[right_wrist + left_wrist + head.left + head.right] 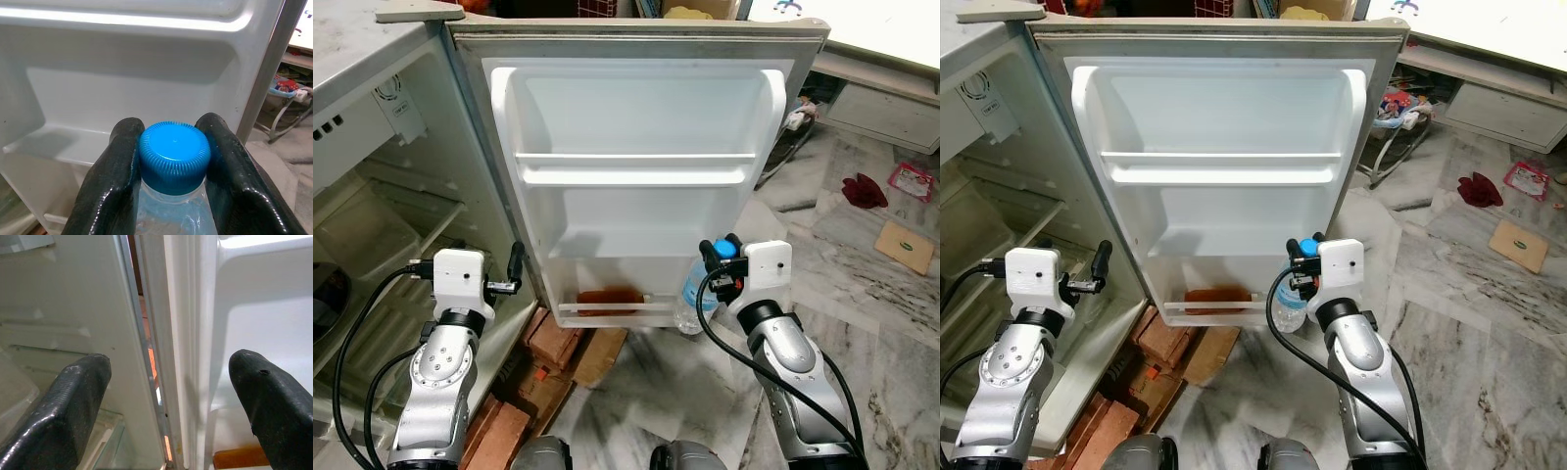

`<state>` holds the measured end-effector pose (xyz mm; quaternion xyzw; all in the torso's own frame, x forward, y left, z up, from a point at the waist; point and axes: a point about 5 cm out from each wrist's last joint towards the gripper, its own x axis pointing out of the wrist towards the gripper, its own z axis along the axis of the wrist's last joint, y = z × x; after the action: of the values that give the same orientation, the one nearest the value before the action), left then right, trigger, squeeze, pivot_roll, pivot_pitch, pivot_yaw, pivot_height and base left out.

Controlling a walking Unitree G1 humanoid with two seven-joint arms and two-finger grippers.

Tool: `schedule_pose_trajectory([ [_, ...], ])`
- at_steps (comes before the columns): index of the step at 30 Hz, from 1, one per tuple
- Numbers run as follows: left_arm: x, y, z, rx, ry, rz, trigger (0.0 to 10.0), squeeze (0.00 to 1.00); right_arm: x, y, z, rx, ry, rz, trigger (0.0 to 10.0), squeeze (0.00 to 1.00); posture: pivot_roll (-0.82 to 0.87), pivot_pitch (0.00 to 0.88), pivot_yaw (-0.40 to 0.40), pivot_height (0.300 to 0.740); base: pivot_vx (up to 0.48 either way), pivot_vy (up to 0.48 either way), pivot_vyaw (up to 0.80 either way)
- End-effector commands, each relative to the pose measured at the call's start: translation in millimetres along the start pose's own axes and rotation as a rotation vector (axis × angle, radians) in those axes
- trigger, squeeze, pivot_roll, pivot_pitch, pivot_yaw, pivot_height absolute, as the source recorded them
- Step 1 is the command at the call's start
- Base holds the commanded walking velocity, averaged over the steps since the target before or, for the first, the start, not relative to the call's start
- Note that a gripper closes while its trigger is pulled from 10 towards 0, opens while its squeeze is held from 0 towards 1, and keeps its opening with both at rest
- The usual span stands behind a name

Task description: Restocking fridge

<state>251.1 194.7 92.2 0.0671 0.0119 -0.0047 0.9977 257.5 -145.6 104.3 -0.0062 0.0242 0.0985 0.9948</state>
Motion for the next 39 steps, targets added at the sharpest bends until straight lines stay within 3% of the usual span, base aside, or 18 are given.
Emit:
schedule_pose_trajectory([
  [1,-1.5,-0.2,-0.2,-0.002,0.006,0.001,10.0,0.0,0.8,0.8,7.9,-0.006,-0.034,0.009,10.0,0.0,0.02,0.086,-0.043,0.74,0.0,0.0,0.0],
  [17,0.0,-2.1,1.1,0.001,0.0,0.0,10.0,0.0,0.4,1.5,6.6,-0.004,-0.027,0.017,10.0,0.0,0.02,0.086,-0.042,0.655,0.0,0.0,0.0],
  [39,1.8,-2.8,2.3,0.013,-0.003,0.0,10.0,0.0,1.9,3.5,4.8,-0.008,-0.018,0.024,10.0,0.0,0.02,0.092,-0.041,0.655,0.0,0.0,0.0],
])
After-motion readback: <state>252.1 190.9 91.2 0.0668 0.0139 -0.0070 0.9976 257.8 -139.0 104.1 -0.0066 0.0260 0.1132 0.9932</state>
